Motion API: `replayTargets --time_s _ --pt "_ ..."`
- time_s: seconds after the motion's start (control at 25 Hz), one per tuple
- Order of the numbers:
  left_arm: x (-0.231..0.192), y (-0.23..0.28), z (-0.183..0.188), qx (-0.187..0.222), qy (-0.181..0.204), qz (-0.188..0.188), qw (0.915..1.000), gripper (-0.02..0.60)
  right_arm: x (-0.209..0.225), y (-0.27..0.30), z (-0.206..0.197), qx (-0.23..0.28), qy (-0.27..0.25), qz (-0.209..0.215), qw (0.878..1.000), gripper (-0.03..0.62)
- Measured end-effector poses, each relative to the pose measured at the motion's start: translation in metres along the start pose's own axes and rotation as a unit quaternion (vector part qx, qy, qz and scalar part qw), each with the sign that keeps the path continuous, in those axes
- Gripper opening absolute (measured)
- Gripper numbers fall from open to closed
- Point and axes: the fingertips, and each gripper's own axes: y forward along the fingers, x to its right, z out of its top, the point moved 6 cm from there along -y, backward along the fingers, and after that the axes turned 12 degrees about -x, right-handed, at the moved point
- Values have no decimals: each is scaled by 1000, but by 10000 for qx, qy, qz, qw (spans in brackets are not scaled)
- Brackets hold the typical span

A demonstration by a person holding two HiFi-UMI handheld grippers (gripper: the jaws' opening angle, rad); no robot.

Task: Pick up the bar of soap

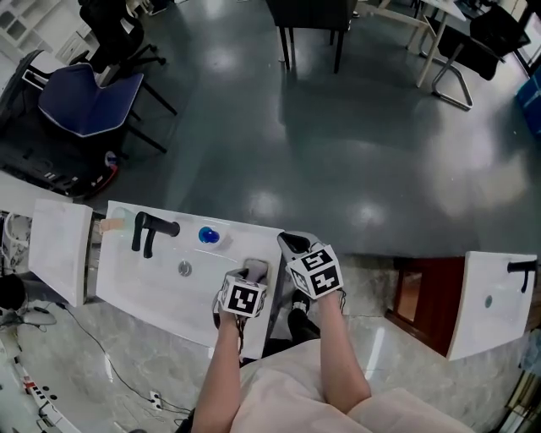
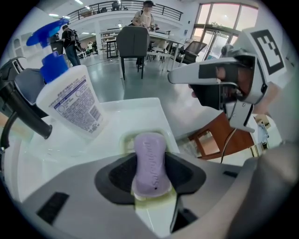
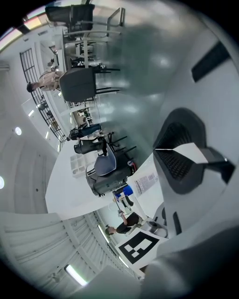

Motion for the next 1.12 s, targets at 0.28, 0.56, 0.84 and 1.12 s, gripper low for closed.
replayTargets --time_s 0.28,0.56,0.84,1.12 --pt "-3 2 5 -41 146 112 9998 198 1 -8 2 111 -32 -60 9999 8" --pt "-10 6 4 67 83 174 9998 196 -6 -9 6 190 -82 -23 9998 6" --pt "-14 7 3 253 25 276 9993 196 -13 -10 -5 195 9 -32 9998 6" --pt "-17 3 1 484 22 417 9980 193 -25 -13 -9 249 -12 -89 9996 7"
